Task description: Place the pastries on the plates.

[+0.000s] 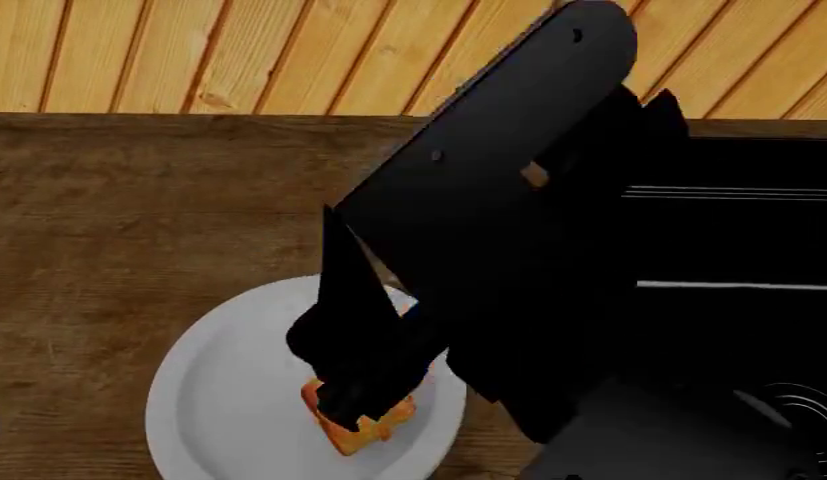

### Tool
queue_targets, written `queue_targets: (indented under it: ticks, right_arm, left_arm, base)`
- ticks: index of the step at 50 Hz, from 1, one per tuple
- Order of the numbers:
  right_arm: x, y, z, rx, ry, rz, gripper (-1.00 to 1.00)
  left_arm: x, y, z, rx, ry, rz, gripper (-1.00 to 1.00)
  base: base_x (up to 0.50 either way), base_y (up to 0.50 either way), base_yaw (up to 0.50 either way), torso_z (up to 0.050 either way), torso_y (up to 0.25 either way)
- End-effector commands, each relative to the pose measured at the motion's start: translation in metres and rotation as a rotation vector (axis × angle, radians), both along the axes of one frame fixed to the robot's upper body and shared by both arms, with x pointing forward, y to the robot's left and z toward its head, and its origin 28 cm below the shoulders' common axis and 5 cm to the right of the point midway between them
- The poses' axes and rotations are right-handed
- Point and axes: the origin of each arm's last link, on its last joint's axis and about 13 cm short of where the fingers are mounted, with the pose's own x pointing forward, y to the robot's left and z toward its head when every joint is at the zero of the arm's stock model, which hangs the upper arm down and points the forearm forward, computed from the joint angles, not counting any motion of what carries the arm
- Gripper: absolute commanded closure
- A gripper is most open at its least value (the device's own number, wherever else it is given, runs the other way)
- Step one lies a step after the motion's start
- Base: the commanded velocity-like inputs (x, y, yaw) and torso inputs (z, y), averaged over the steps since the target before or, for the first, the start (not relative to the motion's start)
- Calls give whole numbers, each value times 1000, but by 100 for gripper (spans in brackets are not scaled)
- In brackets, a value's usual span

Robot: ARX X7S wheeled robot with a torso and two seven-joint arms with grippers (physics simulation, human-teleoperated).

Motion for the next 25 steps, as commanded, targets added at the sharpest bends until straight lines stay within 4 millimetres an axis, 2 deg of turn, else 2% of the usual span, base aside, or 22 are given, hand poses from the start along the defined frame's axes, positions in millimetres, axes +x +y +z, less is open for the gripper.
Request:
queue_targets:
  ticks: [1, 8, 18, 25]
  right_arm:
    - [-19, -32, 1, 118, -124, -244, -100]
    - [-32, -38, -40, 145, -115, -363, -100]
    - [-36, -32, -75, 175, -90, -416, -100]
    - [-37, -31, -90, 210, -54, -435, -100]
  left_arm:
    - [5, -1, -4, -8, 7, -1, -100]
    - [9, -1, -21, -23, 20, 28, -100]
    - [14, -6, -51, -2, -8, 87, -100]
    - [15, -9, -62, 0, -5, 96, -100]
  base:
    - [0, 0, 0, 0, 0]
    - [0, 0, 0, 0, 0]
    - [0, 0, 0, 0, 0]
    - [0, 0, 0, 0, 0]
